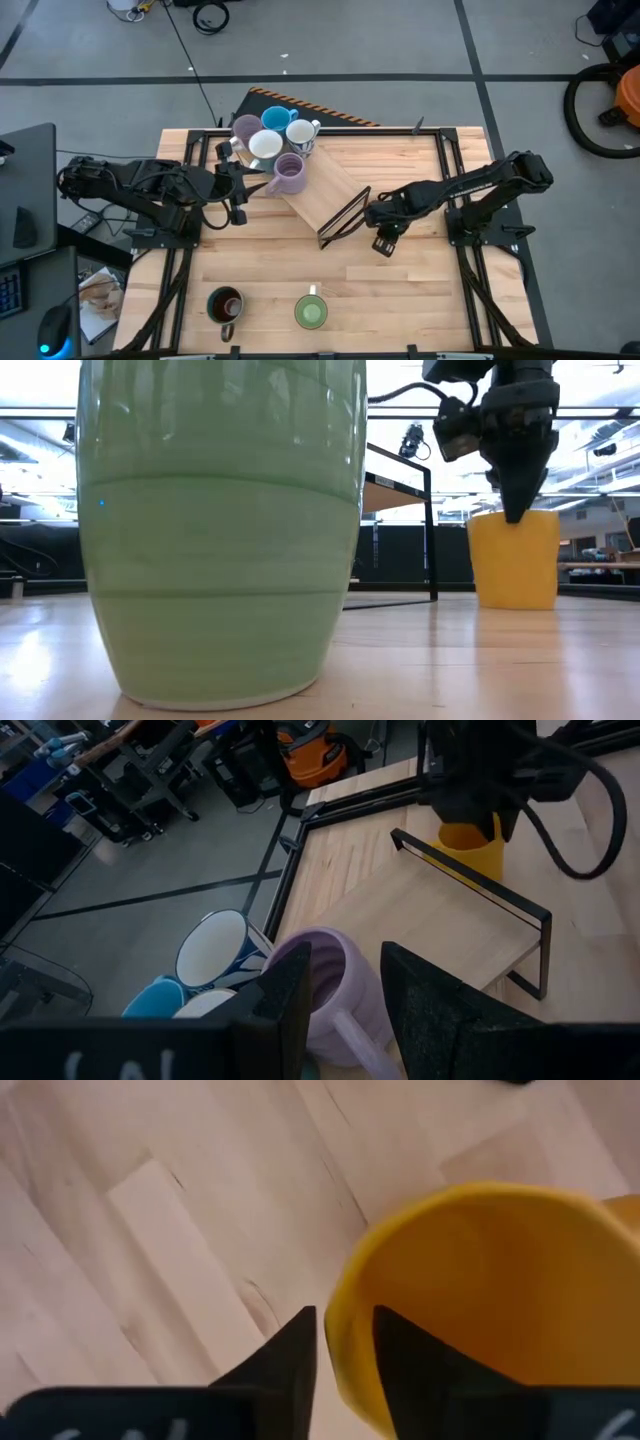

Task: Place coffee mugs
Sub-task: Put the yellow mug on the shelf

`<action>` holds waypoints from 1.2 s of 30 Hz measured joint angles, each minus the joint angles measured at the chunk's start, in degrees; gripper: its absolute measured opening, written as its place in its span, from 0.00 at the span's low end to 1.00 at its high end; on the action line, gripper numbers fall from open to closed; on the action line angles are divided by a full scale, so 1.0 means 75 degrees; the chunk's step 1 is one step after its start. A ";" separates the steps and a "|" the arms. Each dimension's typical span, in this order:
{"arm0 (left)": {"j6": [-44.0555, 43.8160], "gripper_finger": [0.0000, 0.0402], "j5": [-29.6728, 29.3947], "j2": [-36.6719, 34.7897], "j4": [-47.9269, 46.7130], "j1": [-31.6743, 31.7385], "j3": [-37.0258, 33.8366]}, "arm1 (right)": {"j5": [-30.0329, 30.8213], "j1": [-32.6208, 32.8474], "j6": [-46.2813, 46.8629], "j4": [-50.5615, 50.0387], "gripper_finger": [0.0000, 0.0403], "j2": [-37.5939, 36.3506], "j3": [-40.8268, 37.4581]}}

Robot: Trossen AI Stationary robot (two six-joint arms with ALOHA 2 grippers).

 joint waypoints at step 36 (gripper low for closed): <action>-0.0012 0.32 0.0002 0.0000 -0.0004 0.0000 0.0000 | 0.2249 0.1532 -0.7051 -0.0764 0.17 -0.0097 -0.0711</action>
